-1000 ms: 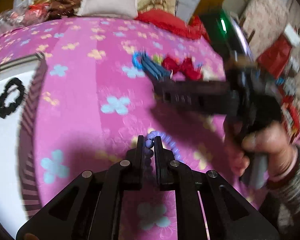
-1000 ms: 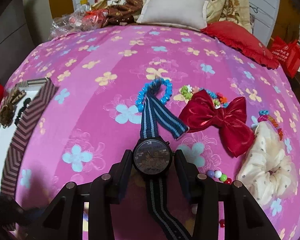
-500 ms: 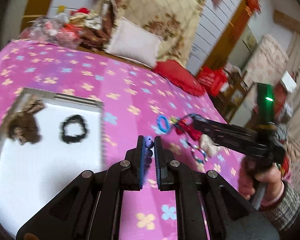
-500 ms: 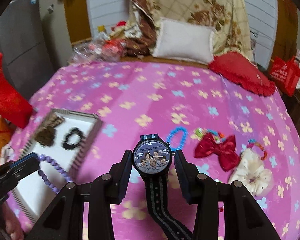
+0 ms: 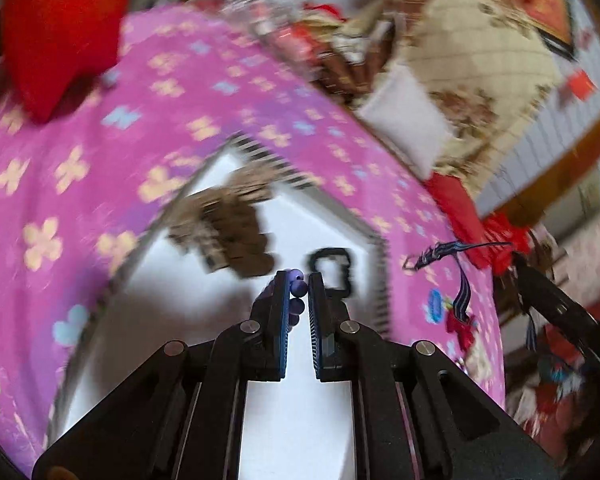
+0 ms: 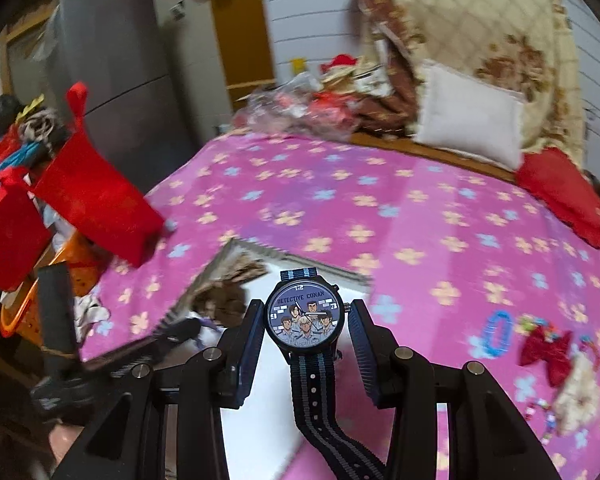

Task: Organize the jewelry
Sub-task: 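Place the bracelet in the tray with the left tool while the right tool places the watch there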

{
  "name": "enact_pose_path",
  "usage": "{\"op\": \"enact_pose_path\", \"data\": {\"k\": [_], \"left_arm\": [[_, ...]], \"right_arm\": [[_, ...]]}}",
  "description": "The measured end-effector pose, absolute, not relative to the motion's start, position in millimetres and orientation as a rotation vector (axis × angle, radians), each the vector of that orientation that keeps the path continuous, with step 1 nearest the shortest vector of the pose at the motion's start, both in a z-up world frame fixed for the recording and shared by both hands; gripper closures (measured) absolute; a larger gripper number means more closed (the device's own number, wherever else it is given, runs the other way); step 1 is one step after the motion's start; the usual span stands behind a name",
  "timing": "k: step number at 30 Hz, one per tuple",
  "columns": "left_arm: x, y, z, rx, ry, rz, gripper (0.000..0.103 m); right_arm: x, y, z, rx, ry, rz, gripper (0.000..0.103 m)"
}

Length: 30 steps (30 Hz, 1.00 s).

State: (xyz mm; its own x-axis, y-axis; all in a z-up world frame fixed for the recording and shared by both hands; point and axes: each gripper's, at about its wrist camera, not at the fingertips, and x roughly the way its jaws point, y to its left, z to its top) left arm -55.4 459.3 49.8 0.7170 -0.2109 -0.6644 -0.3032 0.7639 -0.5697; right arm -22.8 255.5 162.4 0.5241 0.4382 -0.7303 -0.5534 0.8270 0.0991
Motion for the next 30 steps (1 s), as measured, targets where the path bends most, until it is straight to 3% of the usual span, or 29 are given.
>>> {"op": "enact_pose_path", "data": {"k": [9,20,22,24,26,30], "left_arm": [[-46.2,472.3,23.0,-0.645,0.888,0.253,0.095],[-43.2,482.3,19.4,-0.692,0.871,0.281,0.095],[-45.2,481.0,24.6,-0.691,0.853,0.27,0.092],[-46.3,479.5,29.3,-0.683,0.832,0.271,0.078],[-47.3,478.7,32.8,-0.68,0.812,0.279,0.072],[-48.5,477.6,37.3,-0.685,0.796,0.283,0.071]], "right_arm": [[-16.1,295.3,63.1,-0.251,1.037,0.582,0.062],[-9.0,307.2,30.4,-0.252,1.122,0.596,0.062],[-5.3,309.4,27.5,-0.235,1.132,0.589,0.062],[-3.5,311.4,26.9,-0.232,1.126,0.586,0.062],[-5.6,309.9,32.5,-0.244,1.092,0.586,0.061],[-10.7,296.9,53.3,-0.228,1.036,0.58,0.059]]}}
